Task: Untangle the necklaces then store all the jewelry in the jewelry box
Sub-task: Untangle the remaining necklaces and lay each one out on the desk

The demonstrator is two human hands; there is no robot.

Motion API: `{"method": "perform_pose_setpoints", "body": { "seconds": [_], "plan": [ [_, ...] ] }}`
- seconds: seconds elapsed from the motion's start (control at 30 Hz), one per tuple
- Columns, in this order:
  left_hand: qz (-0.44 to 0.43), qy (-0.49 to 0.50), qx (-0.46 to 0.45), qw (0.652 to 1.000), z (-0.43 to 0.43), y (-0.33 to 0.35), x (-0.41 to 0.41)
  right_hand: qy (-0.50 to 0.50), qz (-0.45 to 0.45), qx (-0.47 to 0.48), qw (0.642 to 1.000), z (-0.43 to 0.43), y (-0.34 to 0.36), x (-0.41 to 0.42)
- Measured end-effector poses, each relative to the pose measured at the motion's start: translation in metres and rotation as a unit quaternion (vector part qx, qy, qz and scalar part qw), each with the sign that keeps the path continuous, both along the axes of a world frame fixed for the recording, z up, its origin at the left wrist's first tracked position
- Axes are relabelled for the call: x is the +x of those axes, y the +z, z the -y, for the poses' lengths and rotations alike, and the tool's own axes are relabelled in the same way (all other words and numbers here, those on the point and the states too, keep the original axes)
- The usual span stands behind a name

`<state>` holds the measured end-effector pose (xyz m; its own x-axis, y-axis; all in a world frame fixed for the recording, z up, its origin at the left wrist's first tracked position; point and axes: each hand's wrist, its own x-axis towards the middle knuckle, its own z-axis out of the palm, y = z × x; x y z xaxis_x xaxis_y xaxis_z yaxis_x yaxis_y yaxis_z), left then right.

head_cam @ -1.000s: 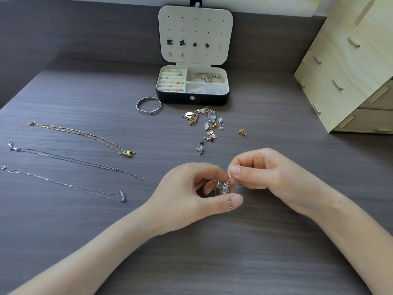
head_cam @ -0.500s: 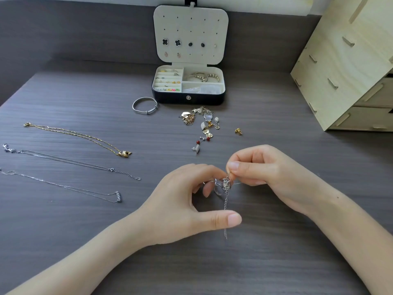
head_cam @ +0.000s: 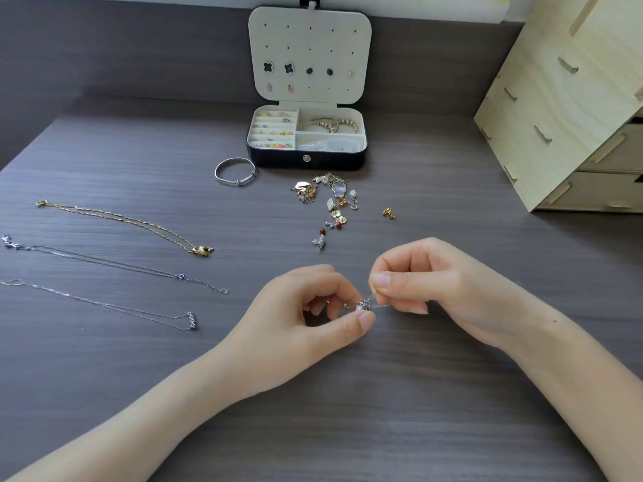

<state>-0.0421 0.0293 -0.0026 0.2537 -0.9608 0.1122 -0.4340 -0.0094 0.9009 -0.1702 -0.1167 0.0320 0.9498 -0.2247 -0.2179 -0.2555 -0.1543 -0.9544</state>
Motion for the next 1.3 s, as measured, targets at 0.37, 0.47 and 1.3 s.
{"method": "perform_pose_setpoints", "body": {
  "seconds": [0.37, 0.47, 1.3],
  "plan": [
    [0.001, 0.011, -0.011, 1.0, -0.002, 0.001, 0.003, 0.022, -0.014, -0.04, 0.999, 0.0, 0.005, -0.002],
    [-0.009, 0.028, -0.003, 1.0, -0.001, 0.002, 0.004, 0.018, -0.02, -0.032, 0.999, 0.001, 0.005, -0.003],
    [-0.378, 0.14, -0.017, 0.915, 0.007, 0.012, 0.015, -0.035, 0.083, 0.137, 0.987, 0.019, -0.006, -0.003]
  ]
}}
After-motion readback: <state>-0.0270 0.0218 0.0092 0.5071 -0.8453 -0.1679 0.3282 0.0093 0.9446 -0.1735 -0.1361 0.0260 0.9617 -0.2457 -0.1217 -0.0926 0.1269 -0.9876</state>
